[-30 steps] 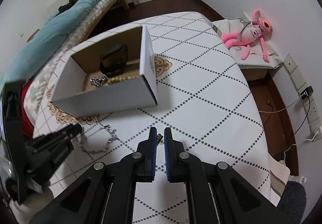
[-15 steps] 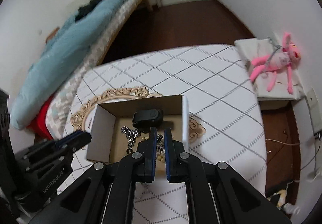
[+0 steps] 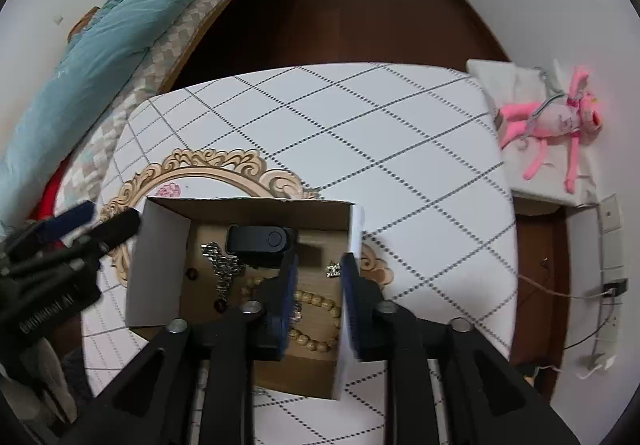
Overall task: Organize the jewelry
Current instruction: 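Lower both held pieces into the box and open both grippers, then grasp the thin silver link bracelet with the right gripper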
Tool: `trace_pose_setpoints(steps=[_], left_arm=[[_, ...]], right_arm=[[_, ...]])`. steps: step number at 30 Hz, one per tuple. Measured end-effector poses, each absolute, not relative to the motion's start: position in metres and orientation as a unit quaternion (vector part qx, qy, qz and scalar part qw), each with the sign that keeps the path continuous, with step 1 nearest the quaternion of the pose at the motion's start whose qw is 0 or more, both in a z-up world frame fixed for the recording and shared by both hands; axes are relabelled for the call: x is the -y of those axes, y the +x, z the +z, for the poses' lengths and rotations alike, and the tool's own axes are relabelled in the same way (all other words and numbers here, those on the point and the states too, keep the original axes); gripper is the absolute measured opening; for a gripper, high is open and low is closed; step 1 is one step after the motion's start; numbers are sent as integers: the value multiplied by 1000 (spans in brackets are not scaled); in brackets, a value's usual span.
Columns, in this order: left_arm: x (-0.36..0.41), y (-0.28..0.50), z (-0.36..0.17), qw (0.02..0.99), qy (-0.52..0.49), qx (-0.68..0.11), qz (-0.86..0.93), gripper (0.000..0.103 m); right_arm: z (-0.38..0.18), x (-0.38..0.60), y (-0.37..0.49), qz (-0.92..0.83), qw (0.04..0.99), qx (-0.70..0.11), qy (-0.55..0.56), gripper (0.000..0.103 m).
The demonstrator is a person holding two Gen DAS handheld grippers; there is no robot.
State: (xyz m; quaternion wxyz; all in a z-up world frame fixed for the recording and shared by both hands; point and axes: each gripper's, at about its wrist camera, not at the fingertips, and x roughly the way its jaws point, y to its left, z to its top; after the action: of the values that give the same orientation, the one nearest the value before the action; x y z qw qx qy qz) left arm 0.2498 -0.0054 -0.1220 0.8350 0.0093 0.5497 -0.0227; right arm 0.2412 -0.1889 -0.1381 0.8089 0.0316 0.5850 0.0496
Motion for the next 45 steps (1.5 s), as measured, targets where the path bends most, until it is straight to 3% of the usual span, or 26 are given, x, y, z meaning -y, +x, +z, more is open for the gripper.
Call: trace_pose_setpoints(steps=[1,3,5,7,14,22,29,32,34,38,42,44,45], left_arm=[[4,250,-121,835,13,-549,-18,80],[0,247,-121,836,16,-548,-9,102],[-2,243,-122,839,19,-543,-1,103],[-3,238,-124,842,23,-539,8,103],[-5,219,-123,846,19,-533,15,103],[-15,193,-92,862,-1,-507,19,103],[-36,133,-131,848,16,-525,76,103],[-44,113,-170,826,27,-555,93,103],[-51,104,-191,812,18,-576,94,103],[-59,96,-220,793,15,-602,98,103],[-67,92,-225,800,-17,-593,89,103],[-71,93,-227,802,-38,-591,81,103],[-72,93,-228,803,-43,-589,79,103]], right_arm=[[-136,189,239,41,811,-583,23,60],[-133,189,234,32,813,-582,13,75],[-131,186,228,19,814,-580,-9,77],[-133,187,224,8,811,-585,-16,96],[-125,187,209,-10,815,-579,-22,103],[-85,181,180,3,842,-540,1,103],[-125,167,131,33,836,-546,40,103],[-164,158,118,51,826,-559,58,95],[-185,150,117,56,817,-571,55,80],[-209,136,116,60,813,-578,39,77],[-216,117,114,46,822,-567,-22,67],[-215,110,112,38,828,-558,-44,52],[-215,108,112,39,829,-556,-44,35]])
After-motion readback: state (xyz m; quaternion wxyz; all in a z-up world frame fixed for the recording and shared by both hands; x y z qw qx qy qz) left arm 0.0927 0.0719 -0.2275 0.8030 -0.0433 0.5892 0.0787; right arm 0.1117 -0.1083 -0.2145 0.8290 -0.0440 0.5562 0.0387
